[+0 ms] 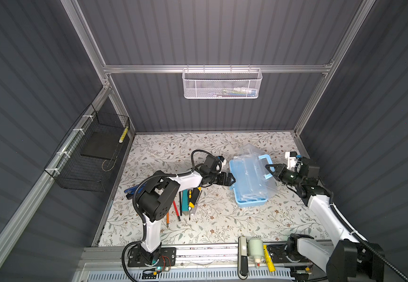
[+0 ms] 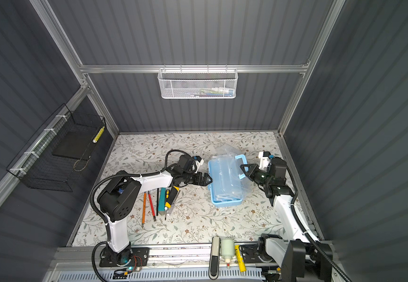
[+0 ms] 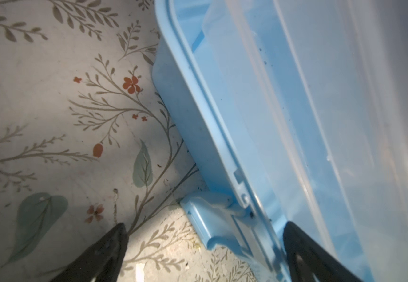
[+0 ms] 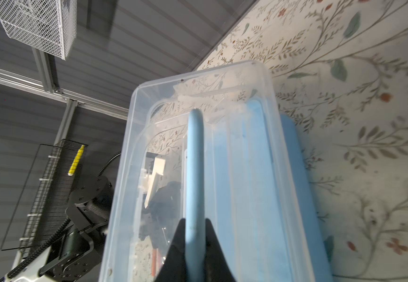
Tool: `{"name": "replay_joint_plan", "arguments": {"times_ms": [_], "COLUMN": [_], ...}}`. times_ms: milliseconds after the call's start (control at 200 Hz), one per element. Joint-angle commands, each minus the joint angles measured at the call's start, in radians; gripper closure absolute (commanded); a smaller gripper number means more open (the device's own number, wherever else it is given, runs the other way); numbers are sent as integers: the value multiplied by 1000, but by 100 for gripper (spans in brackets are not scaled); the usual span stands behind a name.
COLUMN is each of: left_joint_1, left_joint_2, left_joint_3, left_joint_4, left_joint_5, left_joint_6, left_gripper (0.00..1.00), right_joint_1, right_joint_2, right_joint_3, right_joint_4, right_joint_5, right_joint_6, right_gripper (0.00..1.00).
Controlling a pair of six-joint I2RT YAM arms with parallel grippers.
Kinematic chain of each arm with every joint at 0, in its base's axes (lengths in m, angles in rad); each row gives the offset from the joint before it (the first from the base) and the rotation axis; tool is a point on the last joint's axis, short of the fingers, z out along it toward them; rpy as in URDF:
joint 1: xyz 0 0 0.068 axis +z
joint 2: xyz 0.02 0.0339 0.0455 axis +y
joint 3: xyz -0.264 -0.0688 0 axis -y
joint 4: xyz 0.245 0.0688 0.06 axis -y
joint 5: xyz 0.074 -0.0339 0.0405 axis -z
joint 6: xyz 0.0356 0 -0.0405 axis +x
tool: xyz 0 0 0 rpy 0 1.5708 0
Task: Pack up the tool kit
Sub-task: 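Swing the held lid farther open and lay it beyond the box with the right gripper, then open the right gripper to release the lid and draw it back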
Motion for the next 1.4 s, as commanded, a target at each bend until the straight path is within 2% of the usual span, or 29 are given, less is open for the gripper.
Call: {"name": "replay_joint_plan", "arguments": {"times_ms": [0,180,355,581,721,1011,1391], "left_joint_1": [5,6,9,11,11,11,11], "left_joint_2": [5,10,2,2,-4,-3,-11], "left_joint_3": [-5,-4,3,14,10,-3,-17], "left_joint_4": [-105,-99,-120,-128,-118,-85,-57], "left_joint_5": [-68,-64,-71,-70,-67,-44,-31], "left_joint_6": [38,29,38,40,36,27,16], "left_gripper": [1,1,1,1,1,1,1], "right_joint_1": [-71,-140,-187,-253,-292,-361,-464], "right_joint_2": [-28,-6,-6,1,2,-7,-8], "right_joint_3": [78,89,65,24,1,-54,-89], "right_joint_4": [-176,-233,-213,-145,-124,-74,-58], "right_joint_5": [45,47,45,67,78,68,68], "right_joint_6": [-187,-260,-262,-228,-204,-148,-104], "right_gripper": [99,90,69,61,51,46,52]}}
